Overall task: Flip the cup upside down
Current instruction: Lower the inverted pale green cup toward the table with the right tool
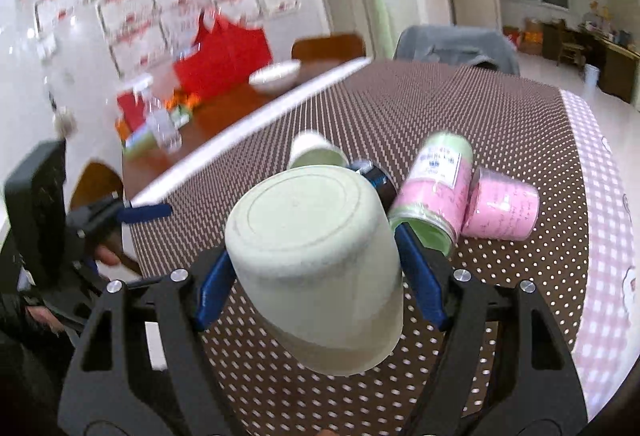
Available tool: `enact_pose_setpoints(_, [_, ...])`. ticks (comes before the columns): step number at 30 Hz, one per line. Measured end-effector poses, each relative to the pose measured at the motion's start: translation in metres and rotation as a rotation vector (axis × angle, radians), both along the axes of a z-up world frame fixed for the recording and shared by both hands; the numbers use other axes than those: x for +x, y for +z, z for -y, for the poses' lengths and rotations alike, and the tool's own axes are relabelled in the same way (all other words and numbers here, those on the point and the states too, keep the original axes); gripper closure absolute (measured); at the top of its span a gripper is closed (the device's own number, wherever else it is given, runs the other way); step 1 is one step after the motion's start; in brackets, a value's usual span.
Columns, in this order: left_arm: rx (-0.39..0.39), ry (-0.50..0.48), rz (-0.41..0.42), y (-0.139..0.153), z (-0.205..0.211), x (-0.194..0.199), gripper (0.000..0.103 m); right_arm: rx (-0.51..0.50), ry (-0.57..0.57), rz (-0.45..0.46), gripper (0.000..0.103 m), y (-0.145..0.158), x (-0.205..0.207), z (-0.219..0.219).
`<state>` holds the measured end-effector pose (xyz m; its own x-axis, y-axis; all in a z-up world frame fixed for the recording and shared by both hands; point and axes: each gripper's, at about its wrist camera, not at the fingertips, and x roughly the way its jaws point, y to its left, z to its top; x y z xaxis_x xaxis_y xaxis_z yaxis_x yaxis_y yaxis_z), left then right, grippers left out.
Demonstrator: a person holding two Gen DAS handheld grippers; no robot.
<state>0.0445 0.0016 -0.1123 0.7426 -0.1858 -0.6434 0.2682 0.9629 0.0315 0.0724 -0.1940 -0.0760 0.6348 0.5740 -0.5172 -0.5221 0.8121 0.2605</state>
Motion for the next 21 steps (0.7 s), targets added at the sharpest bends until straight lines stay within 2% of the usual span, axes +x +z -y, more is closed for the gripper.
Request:
enact_pose_setpoints(5, [-0.016,0.024,0.012,0.005,-0.009,0.002,0.011,0.044,-0.053,0.084,0.029,0.0,-0.018,-0.015])
enact_pose_setpoints(12, [-0.034,0.054,0.02,0.006,-0.022,0.0,0.011,0.063,-0.132,0.129,0.029,-0.016,-0.031,-0.029])
enact_pose_setpoints(21, [-0.04,0.065,0.017,0.002,-0.028,-0.001,0.011,-0.018,-0.165,0.082,0.028,-0.05,-0.03,-0.048])
